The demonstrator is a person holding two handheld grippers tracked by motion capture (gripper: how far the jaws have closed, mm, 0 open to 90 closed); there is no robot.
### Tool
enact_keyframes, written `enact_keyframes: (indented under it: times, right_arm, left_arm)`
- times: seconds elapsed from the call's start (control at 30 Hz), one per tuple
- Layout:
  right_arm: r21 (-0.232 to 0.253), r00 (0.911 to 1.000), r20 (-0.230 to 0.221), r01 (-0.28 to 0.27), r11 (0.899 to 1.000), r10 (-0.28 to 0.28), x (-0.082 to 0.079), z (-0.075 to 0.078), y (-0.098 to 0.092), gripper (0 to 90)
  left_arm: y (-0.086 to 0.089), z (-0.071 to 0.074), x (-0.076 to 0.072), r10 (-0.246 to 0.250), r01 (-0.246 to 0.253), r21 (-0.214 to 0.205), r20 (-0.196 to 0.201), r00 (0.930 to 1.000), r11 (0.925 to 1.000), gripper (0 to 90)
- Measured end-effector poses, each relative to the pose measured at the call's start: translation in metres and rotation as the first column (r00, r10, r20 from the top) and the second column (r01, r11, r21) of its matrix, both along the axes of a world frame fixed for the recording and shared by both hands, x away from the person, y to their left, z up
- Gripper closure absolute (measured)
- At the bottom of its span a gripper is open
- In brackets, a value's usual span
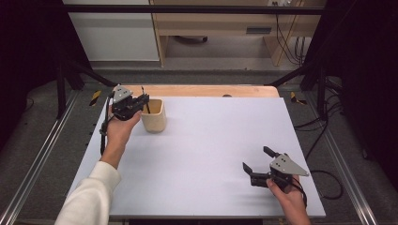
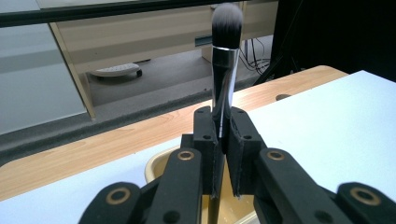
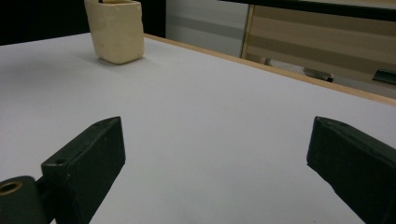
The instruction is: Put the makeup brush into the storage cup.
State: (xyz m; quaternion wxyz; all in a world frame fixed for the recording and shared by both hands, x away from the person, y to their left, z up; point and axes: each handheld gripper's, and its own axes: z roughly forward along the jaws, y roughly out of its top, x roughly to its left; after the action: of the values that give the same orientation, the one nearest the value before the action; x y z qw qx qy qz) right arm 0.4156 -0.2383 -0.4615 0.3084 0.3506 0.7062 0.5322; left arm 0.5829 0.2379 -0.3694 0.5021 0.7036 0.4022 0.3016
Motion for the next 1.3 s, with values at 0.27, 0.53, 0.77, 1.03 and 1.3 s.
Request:
enact_keyframes:
  times: [0.27,0.53,0.77,1.03,1.3]
  right_arm:
    - [-0.001,1.0000,-0.002,0.000,1.000,0.000,0.000,0.000,0.000,4.6]
    - [0.001,1.0000,-0.004,0.001,1.000,-0.001,0.000,0.000,0.000,4.7]
    - [0.005,1.0000,-0.003,-0.002,1.000,0.002,0.000,0.000,0.000,4.6]
    - [0.004,1.0000,-0.001,-0.007,1.000,0.007,0.000,0.002,0.001,4.4]
    - [0.010,1.0000,-0.001,0.006,1.000,-0.006,0.000,0.002,-0.003,4.4]
  left_arm:
    - [0.001,-0.001,-0.001,0.002,-0.002,0.006,0.000,1.0000,1.0000,83.1]
    - [0.000,-0.005,-0.004,-0.007,0.007,-0.002,0.000,1.0000,1.0000,80.3]
    - [0.007,0.008,-0.016,0.010,-0.009,-0.025,0.044,0.9990,0.9996,62.1]
    - [0.016,0.022,-0.030,0.011,-0.009,-0.022,0.077,0.9970,0.9997,49.0]
    - [0.016,0.025,-0.038,-0.022,0.024,-0.026,0.081,0.9965,0.9994,42.2]
